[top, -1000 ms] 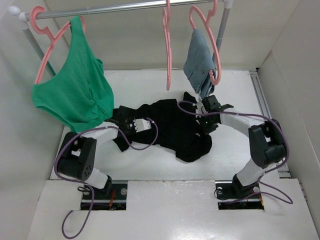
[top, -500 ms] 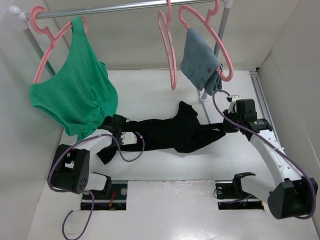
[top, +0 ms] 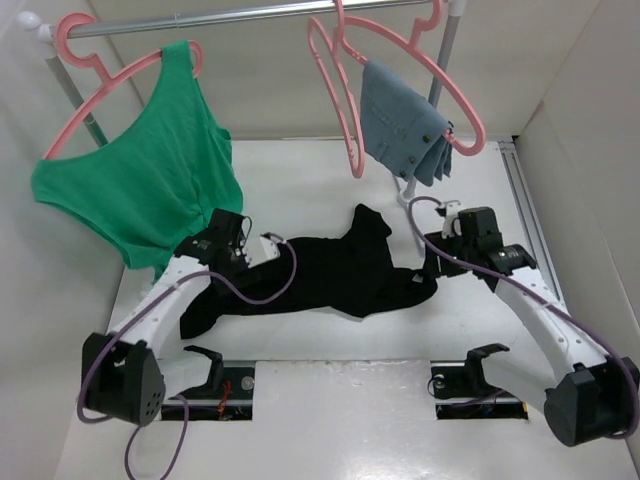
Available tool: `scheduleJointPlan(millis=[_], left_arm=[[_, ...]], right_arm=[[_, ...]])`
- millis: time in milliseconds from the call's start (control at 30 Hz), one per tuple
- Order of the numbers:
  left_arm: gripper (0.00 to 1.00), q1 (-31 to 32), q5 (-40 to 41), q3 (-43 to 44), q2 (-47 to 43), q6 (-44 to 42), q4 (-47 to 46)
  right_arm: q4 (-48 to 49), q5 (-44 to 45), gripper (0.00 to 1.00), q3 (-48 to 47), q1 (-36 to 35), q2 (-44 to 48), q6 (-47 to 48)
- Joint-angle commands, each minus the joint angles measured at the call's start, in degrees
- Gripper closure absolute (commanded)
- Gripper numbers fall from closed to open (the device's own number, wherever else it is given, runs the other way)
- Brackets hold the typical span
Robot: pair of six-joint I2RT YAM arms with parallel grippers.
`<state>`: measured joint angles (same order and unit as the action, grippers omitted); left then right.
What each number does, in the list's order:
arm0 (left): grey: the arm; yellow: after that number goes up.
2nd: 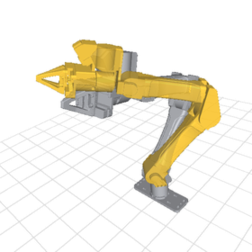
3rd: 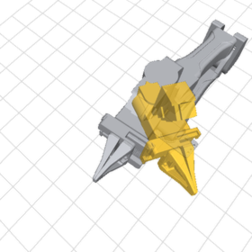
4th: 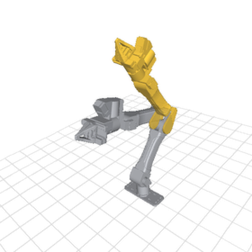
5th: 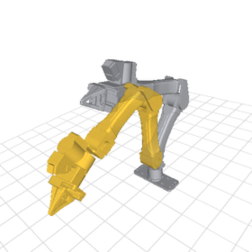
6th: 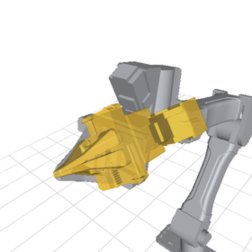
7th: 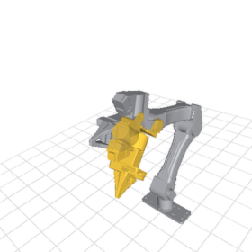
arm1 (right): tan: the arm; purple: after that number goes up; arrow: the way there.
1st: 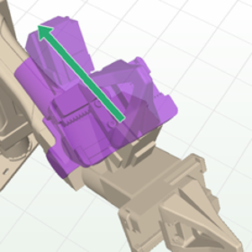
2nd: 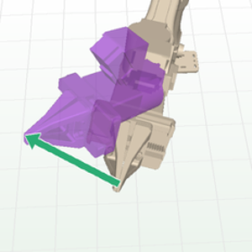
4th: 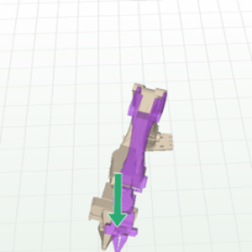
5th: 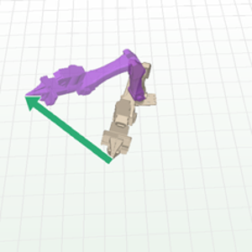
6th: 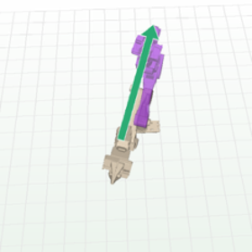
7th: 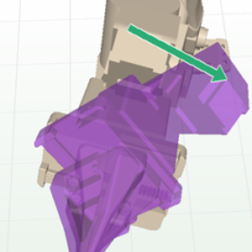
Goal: Place the t-shirt on the hanger
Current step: Move the tshirt to the center of the board
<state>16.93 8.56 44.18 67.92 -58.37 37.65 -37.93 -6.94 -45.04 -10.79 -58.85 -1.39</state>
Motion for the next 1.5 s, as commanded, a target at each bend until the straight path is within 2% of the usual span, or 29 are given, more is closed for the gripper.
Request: scheduleJointPlan(millis=[0,67,133,233,333,433,500,567,600,633,767,800,833,900,967,1133,1233,1267,1300,1333,1400,1467], left_arm=[[0.14,0.12,-11.09,5.29,-6.55,3.61,0.68],[0.11,0.12,-14.01,5.83,-9.21,4.32,-0.82],[0.10,0.65,-18.21,4.52,-13.50,4.32,-2.84],[0.07,0.65,-23.75,0.84,-19.99,4.32,-6.35],[0.00,0.65,-28.40,-1.46,-25.53,4.32,-8.20],[0.00,0.65,-30.96,-2.61,-27.31,3.79,-8.21],[0.00,0.65,-31.50,-2.61,-28.11,3.79,-8.21],[0.00,0.65,-30.45,-2.61,-28.11,4.48,-8.21],[0.00,0.65,-30.44,-2.61,-27.58,4.49,-8.21],[0.00,0.65,-29.57,-2.61,-27.58,5.36,-8.21],[0.00,0.65,-27.20,-2.61,-26.96,9.30,-11.17],[0.00,0.65,-26.67,-3.13,-26.44,10.72,-11.89],[0.00,0.65,-26.14,-3.14,-26.44,12.21,-12.77],[0.00,0.65,-24.82,-3.14,-25.91,14.94,-15.05],[0.00,0.65,-24.82,-3.14,-25.91,18.11,-16.20],[0.00,0.65,-27.09,-3.66,-25.91,18.82,-17.61],[0.00,0.65,-29.55,-3.67,-24.77,18.20,-17.61],[0.00,0.65,-31.22,-3.67,-24.77,17.33,-17.61],[0.00,0.65,-32.10,-4.19,-24.16,17.32,-17.61],[0.00,0.65,-32.89,-4.19,-24.15,16.45,-17.61],[0.00,0.65,-34.05,-4.19,-23.36,15.84,-18.22],[0.00,0.65,-35.97,-4.19,-21.44,14.35,-18.22]], right_arm=[[4.18,-1.59,0.37,-3.47,-6.42,-0.82,3.75],[4.18,0.26,0.36,-5.76,-13.01,-4.59,5.07],[7.58,-3.50,0.30,-5.76,-17.14,-6.71,6.22],[13.22,-10.89,0.25,-5.76,-18.39,-11.97,5.53],[17.71,-12.92,0.25,-7.69,-18.39,-18.74,5.52],[16.41,-12.92,0.26,-11.73,-17.87,-26.21,5.52],[15.26,-12.92,0.49,-13.66,-17.34,-30.42,6.30],[15.26,-12.49,0.71,-14.46,-18.30,-30.45,6.92],[15.26,-11.44,0.90,-14.47,-20.05,-30.45,6.93],[14.47,-10.12,1.00,-16.29,-21.02,-29.66,7.45],[11.92,-6.07,1.00,-22.36,-28.22,-29.13,12.27],[11.40,-5.37,1.00,-25.07,-32.50,-29.13,16.46],[10.69,-5.37,1.00,-25.10,-34.81,-29.13,16.50],[10.69,-8.68,1.00,-26.95,-38.68,-29.13,22.55],[9.64,-7.92,0.92,-28.35,-42.71,-28.43,25.80],[1.55,-0.37,0.89,-31.34,-48.09,-27.90,33.81],[-0.56,0.17,0.82,-31.87,-49.33,-27.90,34.87],[-0.56,0.17,0.76,-31.87,-49.33,-27.90,34.87],[-1.17,0.17,0.54,-31.87,-49.33,-27.90,34.87],[-1.70,0.17,0.44,-31.87,-49.85,-27.90,34.87],[-1.71,4.20,0.31,-31.87,-50.55,-27.90,33.65],[-1.71,7.36,0.26,-30.56,-51.09,-27.12,31.63]])
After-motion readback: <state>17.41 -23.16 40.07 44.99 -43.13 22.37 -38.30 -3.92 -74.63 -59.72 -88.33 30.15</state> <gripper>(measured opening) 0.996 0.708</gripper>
